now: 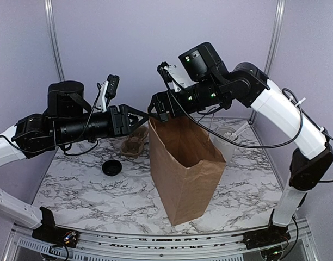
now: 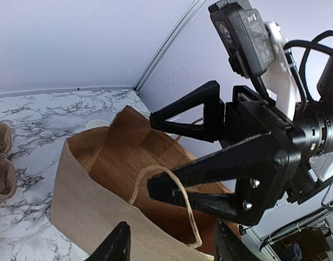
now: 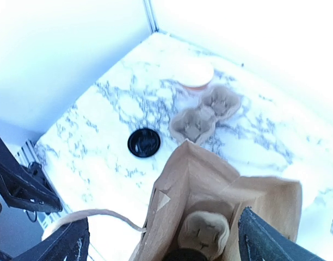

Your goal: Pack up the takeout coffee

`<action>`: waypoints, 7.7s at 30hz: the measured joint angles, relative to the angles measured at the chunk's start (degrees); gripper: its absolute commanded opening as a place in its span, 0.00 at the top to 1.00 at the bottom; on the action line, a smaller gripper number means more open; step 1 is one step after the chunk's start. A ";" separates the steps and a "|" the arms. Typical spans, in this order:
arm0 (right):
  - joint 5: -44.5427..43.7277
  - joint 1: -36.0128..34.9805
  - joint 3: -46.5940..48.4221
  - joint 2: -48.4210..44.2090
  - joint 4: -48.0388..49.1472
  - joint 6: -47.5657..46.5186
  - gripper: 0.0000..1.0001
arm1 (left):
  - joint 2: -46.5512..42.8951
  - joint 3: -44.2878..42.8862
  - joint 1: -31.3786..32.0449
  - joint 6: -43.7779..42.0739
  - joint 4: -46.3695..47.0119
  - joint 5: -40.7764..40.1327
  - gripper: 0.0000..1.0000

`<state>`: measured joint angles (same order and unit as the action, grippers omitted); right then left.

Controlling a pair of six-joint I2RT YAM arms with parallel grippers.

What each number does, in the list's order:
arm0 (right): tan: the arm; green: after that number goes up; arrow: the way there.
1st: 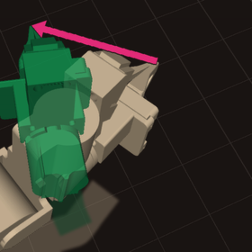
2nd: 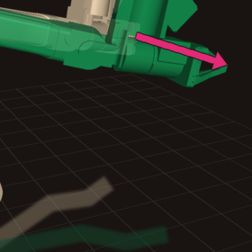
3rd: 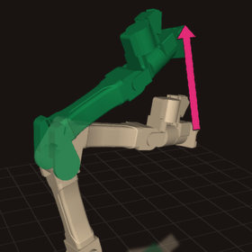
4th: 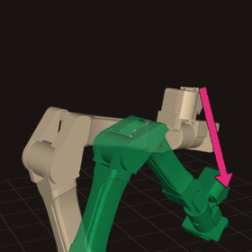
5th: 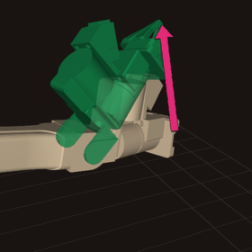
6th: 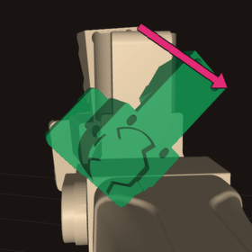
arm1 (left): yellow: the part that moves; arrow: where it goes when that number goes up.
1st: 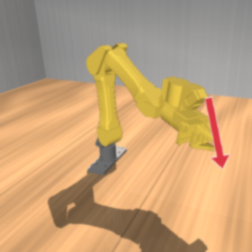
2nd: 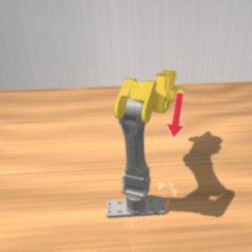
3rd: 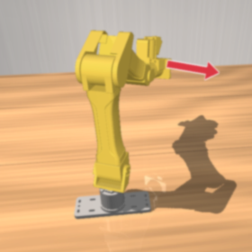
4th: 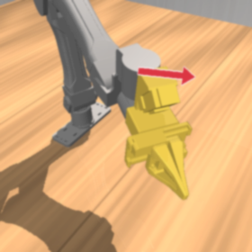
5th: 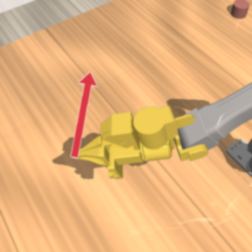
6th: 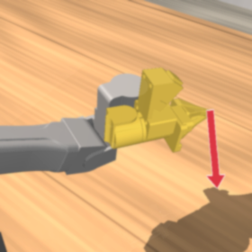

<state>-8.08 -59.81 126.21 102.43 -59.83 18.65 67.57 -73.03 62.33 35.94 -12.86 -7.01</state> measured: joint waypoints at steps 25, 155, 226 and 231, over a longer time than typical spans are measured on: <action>2.14 10.25 -11.69 -9.51 17.55 -2.73 0.10 | -5.42 3.56 0.00 -3.87 1.49 -6.19 0.29; 13.14 46.90 -59.58 -25.97 35.17 8.09 0.76 | -12.94 18.88 -13.31 2.45 -4.11 -6.84 0.30; -1.29 42.66 -40.76 -18.45 20.06 -0.85 1.00 | -12.41 18.88 -13.64 2.38 -3.72 -5.95 0.31; -1.27 42.66 -39.47 -18.93 18.91 -1.01 1.00 | -12.31 18.88 -13.64 2.38 -3.72 -5.92 0.30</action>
<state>-9.34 -17.15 86.74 83.50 -40.93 17.65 55.27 -54.15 48.69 38.33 -16.58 -12.93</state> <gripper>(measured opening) 0.009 0.695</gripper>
